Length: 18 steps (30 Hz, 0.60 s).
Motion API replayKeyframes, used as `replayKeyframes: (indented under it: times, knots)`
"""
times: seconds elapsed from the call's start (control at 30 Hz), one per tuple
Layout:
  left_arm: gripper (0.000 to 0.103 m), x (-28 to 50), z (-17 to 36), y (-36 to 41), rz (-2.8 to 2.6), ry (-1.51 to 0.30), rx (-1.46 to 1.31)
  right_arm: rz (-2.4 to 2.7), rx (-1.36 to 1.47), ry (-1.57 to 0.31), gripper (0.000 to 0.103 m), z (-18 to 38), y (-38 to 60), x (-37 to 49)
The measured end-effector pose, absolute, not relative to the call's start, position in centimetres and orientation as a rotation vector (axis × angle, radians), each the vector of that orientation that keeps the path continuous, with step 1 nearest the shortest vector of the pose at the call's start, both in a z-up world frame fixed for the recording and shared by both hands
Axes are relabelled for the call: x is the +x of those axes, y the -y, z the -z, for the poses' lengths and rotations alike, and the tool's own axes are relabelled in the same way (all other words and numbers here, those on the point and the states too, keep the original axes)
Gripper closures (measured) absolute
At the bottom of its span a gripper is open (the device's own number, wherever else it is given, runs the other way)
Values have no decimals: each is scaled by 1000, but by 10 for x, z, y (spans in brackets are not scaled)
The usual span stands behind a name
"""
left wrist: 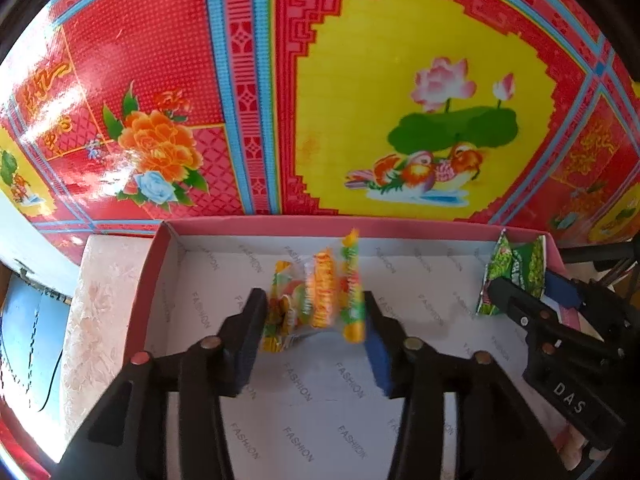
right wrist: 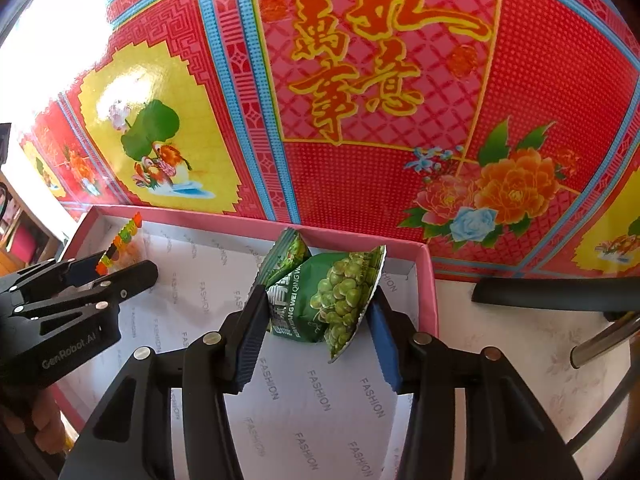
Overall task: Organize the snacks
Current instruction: 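Open the left tool over the box while the right tool releases the green bag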
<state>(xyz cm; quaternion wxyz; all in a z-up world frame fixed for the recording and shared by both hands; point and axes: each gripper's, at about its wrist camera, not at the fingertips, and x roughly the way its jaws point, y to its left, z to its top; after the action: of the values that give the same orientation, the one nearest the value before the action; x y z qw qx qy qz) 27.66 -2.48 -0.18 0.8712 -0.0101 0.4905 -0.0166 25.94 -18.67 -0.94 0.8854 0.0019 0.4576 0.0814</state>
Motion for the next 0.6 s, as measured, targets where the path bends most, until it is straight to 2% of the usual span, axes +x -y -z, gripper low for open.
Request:
replayKeyframes:
  times: [0.03, 0.13, 0.2, 0.23, 0.6]
  knots:
    - [47, 277, 2, 25, 12, -1029, -15, -172, 1, -951, 51, 9, 186, 259]
    - [46, 276, 1, 23, -8, -1028, -12, -180, -24, -969, 44, 8, 179, 258]
    - [46, 272, -2, 23, -8, -1019, -3, -173, -45, -966, 33, 5, 175, 253]
    - [46, 269, -4, 23, -7, -1013, 1, -176, -42, -959, 31, 3, 174, 250]
    - [46, 229, -35, 16, 56, -992, -33, -195, 40, -915, 31, -31, 181, 211]
